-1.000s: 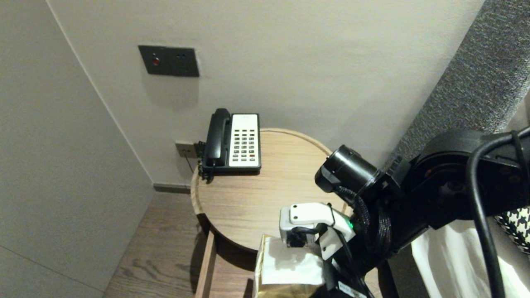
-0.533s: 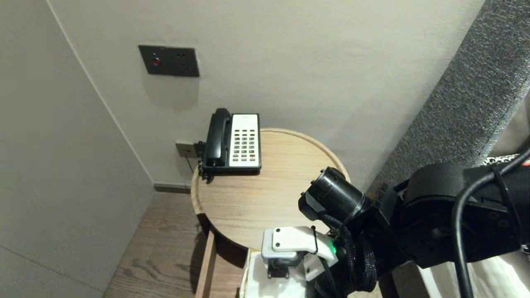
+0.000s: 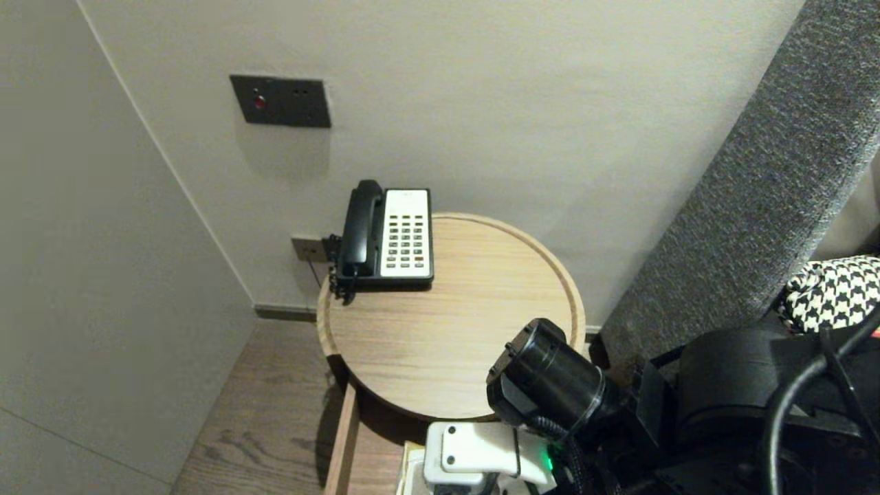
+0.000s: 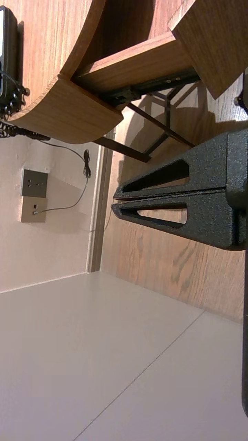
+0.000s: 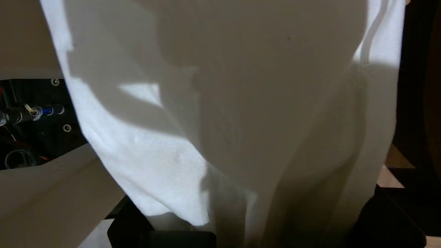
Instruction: Put the tissue on the table in the drawer one by one
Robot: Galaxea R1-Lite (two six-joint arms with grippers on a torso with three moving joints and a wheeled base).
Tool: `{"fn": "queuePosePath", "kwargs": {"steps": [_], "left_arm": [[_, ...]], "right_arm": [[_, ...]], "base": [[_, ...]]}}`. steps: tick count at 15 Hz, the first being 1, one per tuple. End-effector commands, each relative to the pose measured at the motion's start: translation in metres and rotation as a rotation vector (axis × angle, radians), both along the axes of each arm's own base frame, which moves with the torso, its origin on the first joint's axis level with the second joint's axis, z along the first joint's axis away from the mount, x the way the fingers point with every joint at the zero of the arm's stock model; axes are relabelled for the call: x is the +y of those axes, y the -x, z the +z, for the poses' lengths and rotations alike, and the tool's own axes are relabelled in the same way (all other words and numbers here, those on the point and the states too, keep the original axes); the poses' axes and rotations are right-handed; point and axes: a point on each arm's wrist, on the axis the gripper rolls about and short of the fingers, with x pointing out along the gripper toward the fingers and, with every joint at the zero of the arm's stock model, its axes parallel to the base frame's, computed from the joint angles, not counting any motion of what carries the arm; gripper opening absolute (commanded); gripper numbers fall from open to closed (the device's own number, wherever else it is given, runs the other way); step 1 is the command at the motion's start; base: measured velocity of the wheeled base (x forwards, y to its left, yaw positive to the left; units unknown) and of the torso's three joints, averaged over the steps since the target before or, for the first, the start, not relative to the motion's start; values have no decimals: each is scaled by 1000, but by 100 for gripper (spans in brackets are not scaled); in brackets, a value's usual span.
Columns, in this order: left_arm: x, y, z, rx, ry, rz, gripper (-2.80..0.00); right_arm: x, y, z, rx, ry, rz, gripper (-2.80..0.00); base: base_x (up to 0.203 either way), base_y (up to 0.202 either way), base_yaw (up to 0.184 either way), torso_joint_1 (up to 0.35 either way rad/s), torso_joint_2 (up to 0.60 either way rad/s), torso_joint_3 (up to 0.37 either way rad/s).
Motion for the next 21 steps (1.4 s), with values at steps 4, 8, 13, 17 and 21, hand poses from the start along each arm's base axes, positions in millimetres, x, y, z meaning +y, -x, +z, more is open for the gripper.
{"fn": "queuePosePath", "kwargs": {"steps": [4,8,13,17,21], "left_arm": [[0,0,0,-2,0,2,-280],[0,0,0,-2,0,1,-280],[0,0,0,-2,0,2,-280],[0,0,0,-2,0,0,-280],[0,0,0,-2,0,0,-280]], "right_arm": [[10,14,-11,38,27,20,-280],[12,17,-11,40,27,28,-280],[17,13,-10,45,18,14,-280],[20,7,-12,45,19,3,-280],[27,-6,-23,61,37,-20,-280]], "base": [[0,0,0,0,0,0],[0,0,0,0,0,0],[0,0,0,0,0,0],[0,0,0,0,0,0],[0,0,0,0,0,0]]}}
